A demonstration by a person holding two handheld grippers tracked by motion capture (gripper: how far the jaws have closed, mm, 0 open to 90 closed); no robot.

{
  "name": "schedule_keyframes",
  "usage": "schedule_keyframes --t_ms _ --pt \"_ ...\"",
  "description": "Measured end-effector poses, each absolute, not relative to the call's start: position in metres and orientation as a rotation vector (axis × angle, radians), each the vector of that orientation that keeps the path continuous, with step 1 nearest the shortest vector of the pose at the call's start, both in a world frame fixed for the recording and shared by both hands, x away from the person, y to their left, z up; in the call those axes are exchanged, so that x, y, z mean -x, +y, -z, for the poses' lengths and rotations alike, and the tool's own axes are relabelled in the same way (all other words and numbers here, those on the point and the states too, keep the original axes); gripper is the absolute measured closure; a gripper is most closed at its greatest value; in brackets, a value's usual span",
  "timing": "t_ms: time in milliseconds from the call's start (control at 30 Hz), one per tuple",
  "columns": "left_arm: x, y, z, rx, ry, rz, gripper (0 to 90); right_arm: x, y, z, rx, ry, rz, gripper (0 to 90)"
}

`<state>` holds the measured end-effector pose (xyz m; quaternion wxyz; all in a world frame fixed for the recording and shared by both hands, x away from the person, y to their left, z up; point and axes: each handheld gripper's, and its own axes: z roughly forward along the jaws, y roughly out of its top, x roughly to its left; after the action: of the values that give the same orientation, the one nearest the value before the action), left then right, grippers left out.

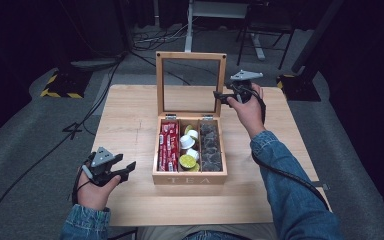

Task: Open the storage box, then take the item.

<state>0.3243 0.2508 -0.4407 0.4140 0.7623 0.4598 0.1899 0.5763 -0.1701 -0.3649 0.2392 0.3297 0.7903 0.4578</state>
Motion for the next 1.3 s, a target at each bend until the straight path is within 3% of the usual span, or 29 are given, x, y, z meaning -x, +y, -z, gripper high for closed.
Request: schedule_keyframes --t_ms 733,1300 --pt "-0.331 0.242 0.438 -1.934 1.118 -0.438 40.0 -0.511 -0.201 0.327 -0.859 2.270 -1.415 36.9" --pt "-0.323 0.239 0.462 -2.003 1.145 -0.386 37.6 -0.468 -0.178 0.367 -0.811 2.462 -1.401 39.7"
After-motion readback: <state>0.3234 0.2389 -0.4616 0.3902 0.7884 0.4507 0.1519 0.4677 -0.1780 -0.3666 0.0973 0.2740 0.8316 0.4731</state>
